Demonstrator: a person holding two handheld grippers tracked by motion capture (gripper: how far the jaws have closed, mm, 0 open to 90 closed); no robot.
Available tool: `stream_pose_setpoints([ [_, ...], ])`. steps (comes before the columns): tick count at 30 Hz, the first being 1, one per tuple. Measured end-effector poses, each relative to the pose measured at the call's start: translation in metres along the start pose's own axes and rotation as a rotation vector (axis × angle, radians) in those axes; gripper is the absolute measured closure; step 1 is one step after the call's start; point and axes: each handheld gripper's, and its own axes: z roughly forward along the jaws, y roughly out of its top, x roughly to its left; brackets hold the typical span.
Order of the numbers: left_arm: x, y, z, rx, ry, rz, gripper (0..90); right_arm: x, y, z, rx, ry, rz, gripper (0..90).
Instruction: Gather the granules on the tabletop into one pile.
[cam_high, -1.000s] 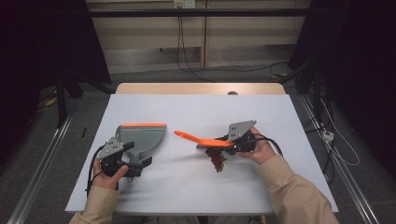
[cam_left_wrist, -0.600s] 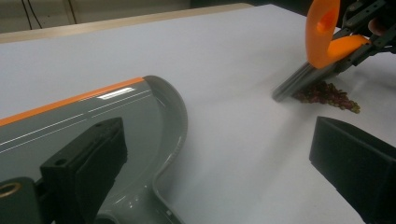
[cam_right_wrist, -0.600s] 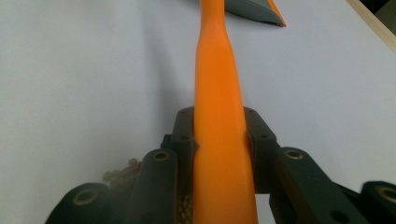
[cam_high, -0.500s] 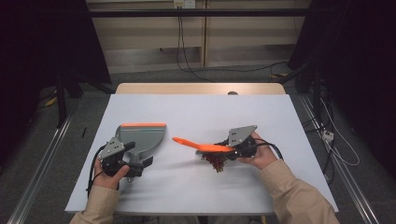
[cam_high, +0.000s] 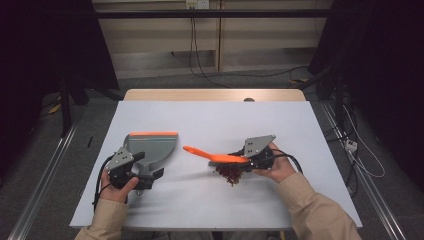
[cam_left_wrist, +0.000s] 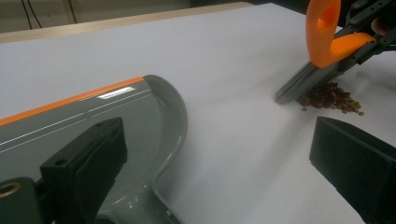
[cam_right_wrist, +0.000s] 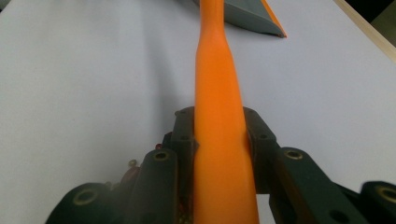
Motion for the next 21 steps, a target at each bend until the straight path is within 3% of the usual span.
stream_pose_setpoints([
  [9,0.0,0.0,0.0,-0.003,-0.003,-0.001,4.0,-0.003,0.006,-0.005,-0.055,-0.027,0.047,71.0],
  [14,0.0,0.0,0.0,-0.004,-0.003,-0.002,4.0,0.0,0.01,-0.01,-0.056,-0.046,0.078,71.0],
  [18,-0.001,0.0,0.0,-0.004,-0.008,-0.003,4.0,0.002,0.013,-0.014,-0.074,-0.078,0.154,71.0],
  [21,-0.002,0.001,0.0,-0.004,-0.01,0.0,4.0,0.009,0.018,-0.015,-0.108,-0.072,0.22,71.0],
])
